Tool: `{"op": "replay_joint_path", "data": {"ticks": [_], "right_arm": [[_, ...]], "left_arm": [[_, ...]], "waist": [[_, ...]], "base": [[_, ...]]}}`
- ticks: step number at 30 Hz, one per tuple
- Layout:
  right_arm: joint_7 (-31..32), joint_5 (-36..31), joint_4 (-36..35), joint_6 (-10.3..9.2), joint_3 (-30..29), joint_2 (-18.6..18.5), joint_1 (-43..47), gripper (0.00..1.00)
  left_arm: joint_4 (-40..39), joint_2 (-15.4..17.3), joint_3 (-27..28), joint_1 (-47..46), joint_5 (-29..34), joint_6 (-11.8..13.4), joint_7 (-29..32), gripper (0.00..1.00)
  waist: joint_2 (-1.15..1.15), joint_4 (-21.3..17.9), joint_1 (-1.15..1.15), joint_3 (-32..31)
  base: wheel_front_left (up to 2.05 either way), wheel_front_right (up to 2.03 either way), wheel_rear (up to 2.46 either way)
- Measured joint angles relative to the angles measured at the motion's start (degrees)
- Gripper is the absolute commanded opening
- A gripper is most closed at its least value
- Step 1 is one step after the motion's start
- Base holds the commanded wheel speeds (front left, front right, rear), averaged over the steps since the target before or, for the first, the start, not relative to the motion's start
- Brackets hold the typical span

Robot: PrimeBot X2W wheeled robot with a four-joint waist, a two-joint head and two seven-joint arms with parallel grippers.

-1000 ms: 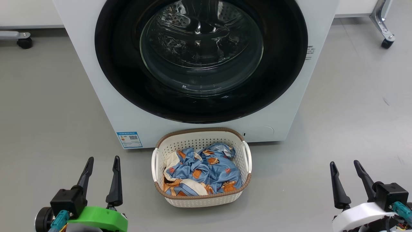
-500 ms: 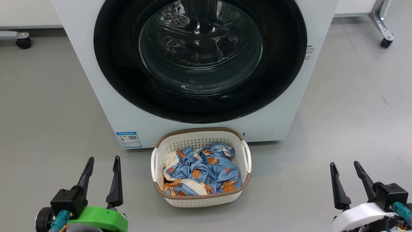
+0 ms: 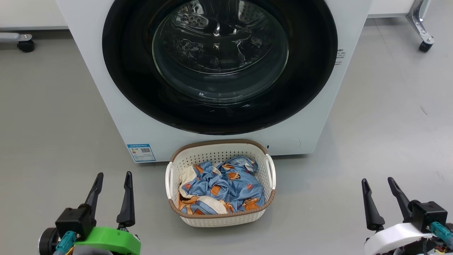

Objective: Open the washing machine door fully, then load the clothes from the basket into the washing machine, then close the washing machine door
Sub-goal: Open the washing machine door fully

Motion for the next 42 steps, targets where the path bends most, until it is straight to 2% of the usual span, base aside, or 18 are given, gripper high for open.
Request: {"op": "replay_joint_path", "data": {"ticks": [13, 42], "right_arm": [[0.0, 0.2, 0.1, 0.00, 0.2, 0.1, 0.0, 1.00], [0.0, 0.3, 0.1, 0.00, 0.4, 0.0, -0.3, 1.00]], "left_arm": [[0.0, 0.0, 0.0, 0.0, 0.0, 0.0, 0.0, 1.00], [-0.5, -0.1, 1.1, 0.0, -1.7, 0.0, 0.0, 1.00]], "waist": [[0.00, -0.2, 0.00, 0.4], [0.00, -0.1, 0.00, 0.8]], "base": [[0.51, 0.51, -1.02], [0.76, 0.76, -1.52]]}}
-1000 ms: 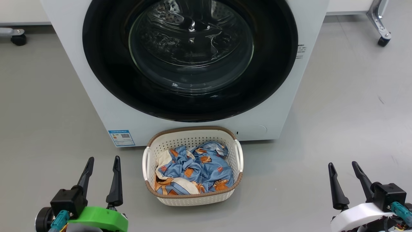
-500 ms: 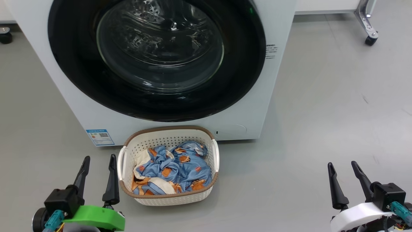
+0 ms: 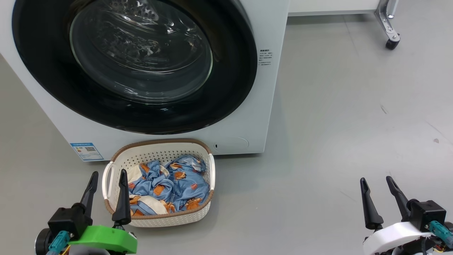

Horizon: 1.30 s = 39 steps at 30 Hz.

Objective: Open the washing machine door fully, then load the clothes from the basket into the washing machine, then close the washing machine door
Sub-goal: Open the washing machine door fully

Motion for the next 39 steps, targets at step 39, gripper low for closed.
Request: {"op": "replay_joint_path", "data": {"ticks": [39], "right_arm": [[0.0, 0.4, -0.9, 0.00, -0.3, 0.0, 0.0, 0.81]], "left_arm": [[0.0, 0.0, -0.1, 0.0, -0.1, 0.0, 0.0, 1.00]], "waist": [[0.00, -0.2, 0.00, 0.2]], "base": [[0.15, 0.15, -0.30]]}}
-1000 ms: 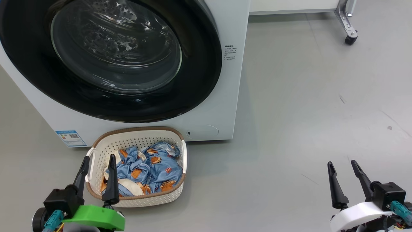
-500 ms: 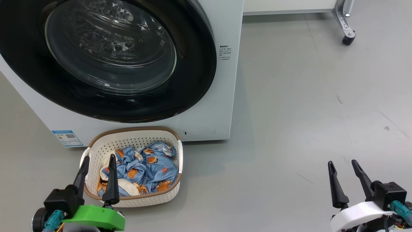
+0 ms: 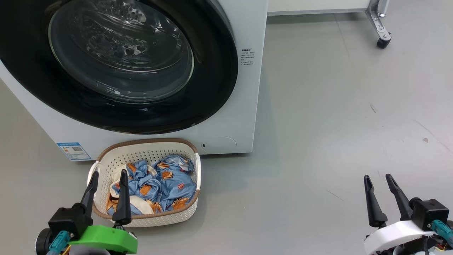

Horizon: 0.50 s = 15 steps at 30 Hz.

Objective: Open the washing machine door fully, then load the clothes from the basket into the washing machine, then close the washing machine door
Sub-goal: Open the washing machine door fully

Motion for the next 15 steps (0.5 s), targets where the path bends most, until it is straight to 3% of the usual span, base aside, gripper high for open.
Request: {"op": "replay_joint_path", "data": {"ticks": [2, 3, 4, 5, 6, 7, 8, 15], "right_arm": [[0.0, 0.0, 0.0, 0.00, 0.0, 0.0, 0.0, 0.66], [0.0, 0.0, -0.1, 0.00, 0.0, 0.0, 0.0, 0.50], [0.0, 0.0, -0.1, 0.00, 0.0, 0.0, 0.0, 0.43], [0.0, 0.0, -0.1, 0.00, 0.0, 0.0, 0.0, 0.43], [0.0, 0.1, -0.1, 0.00, 0.1, 0.0, 0.0, 0.31], [0.0, 0.3, 0.0, 0.00, 0.2, 0.0, 0.0, 0.04], [0.0, 0.5, 0.0, 0.00, 0.3, 0.1, 0.0, 0.00], [0.0, 2.4, 0.0, 0.00, 0.0, 0.8, 0.0, 0.00]], "left_arm": [[0.0, 0.0, 0.0, 0.0, 0.0, 0.0, 0.0, 1.00], [0.0, 0.0, 0.0, 0.0, 0.0, 0.0, 0.0, 1.00], [0.0, 0.0, 0.0, 0.0, 0.0, 0.0, 0.0, 1.00], [0.0, 0.0, 0.0, 0.0, -0.1, 0.0, 0.0, 1.00], [0.0, 0.0, 0.0, 0.0, -0.1, 0.0, 0.0, 1.00], [0.0, 0.0, 0.0, 0.0, -0.1, 0.0, 0.0, 1.00], [0.0, 0.0, 0.0, 0.0, -0.1, 0.0, 0.0, 1.00], [0.0, 0.0, -0.1, 0.0, -0.1, 0.0, 0.0, 1.00]], "waist": [[0.00, 0.0, 0.00, 0.0], [0.00, 0.0, 0.00, 0.0], [0.00, 0.0, 0.00, 0.0], [0.00, 0.0, 0.00, 0.1], [0.00, 0.0, 0.00, 0.1], [0.00, 0.0, 0.00, 0.1], [0.00, 0.1, 0.00, 0.1], [0.00, 0.1, 0.00, 0.2]], "base": [[0.00, 0.00, 0.00], [0.00, 0.00, 0.00], [0.00, 0.00, 0.00], [0.00, 0.00, 0.00], [0.00, 0.00, 0.00], [0.00, 0.00, 0.00], [0.00, 0.00, 0.00], [0.00, 0.00, 0.00]]}}
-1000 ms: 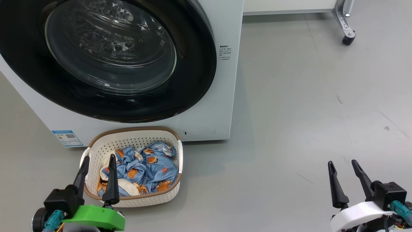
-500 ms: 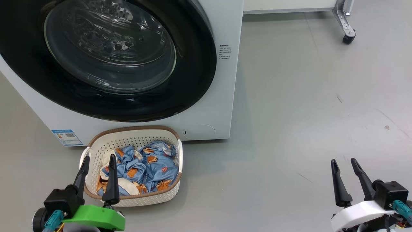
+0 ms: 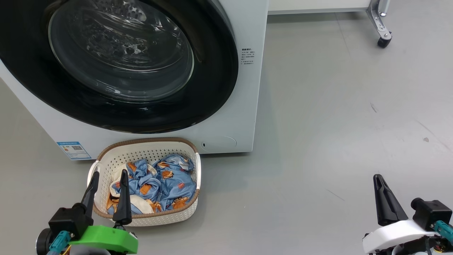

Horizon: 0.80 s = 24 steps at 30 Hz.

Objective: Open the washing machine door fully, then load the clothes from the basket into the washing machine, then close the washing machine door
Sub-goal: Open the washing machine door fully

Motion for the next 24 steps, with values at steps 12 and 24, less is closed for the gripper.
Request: {"op": "replay_joint_path", "data": {"ticks": [12, 24], "right_arm": [[0.0, 14.2, -0.8, 0.00, -3.8, 3.1, -0.2, 0.00], [0.0, 41.3, 0.2, -0.01, -8.7, 3.7, -2.6, 0.00]], "left_arm": [[-0.1, 0.0, 0.2, 0.0, 0.0, 0.0, 0.0, 1.00], [-0.9, 0.0, -1.0, 0.0, 0.5, 0.0, 0.0, 1.00]], "waist": [[0.00, -0.5, 0.00, 1.0], [0.00, -0.7, 0.00, 3.0]], "base": [[0.00, 0.00, 0.00], [0.00, 0.00, 0.00]]}}
